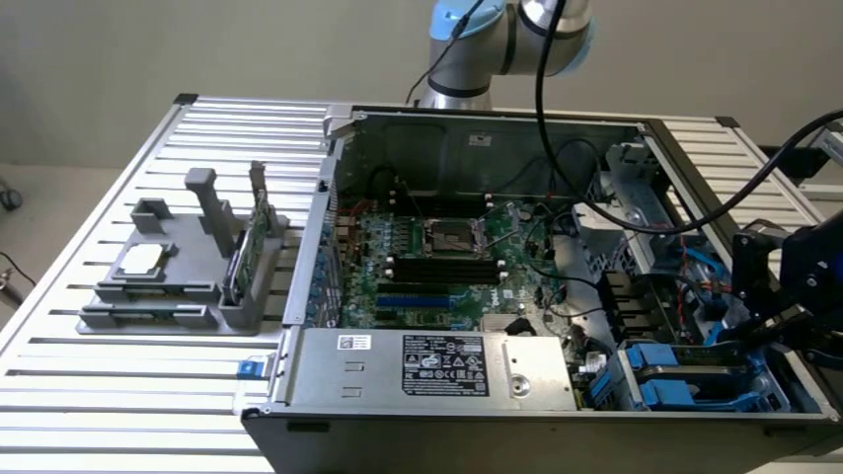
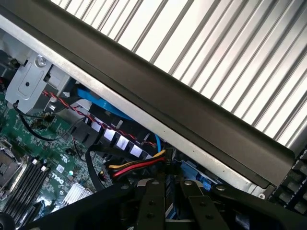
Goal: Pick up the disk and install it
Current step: 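Insert the first disk wire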
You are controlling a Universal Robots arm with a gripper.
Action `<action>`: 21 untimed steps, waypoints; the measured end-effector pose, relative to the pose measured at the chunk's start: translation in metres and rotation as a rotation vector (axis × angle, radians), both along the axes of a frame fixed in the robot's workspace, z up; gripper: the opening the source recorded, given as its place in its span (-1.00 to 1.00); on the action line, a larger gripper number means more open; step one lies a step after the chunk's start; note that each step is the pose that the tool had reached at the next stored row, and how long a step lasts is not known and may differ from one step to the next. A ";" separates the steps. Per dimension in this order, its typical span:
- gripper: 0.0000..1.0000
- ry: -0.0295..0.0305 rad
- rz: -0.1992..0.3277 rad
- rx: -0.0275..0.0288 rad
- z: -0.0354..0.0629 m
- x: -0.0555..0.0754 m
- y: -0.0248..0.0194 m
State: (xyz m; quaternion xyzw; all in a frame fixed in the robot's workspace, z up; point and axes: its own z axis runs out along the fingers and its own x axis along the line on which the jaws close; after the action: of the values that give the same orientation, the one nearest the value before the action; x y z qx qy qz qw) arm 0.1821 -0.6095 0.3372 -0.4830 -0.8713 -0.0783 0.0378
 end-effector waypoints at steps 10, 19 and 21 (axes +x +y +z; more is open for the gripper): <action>-0.66 0.0059 -0.008 -0.0001 0.0001 -0.001 0.0002; -0.66 0.0061 -0.033 0.0046 0.0061 -0.010 0.0003; -0.66 0.0061 -0.040 0.0060 0.0063 -0.014 0.0003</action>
State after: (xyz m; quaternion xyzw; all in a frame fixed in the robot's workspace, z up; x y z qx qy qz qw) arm 0.1680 -0.6092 0.3435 -0.5003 -0.8612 -0.0802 0.0403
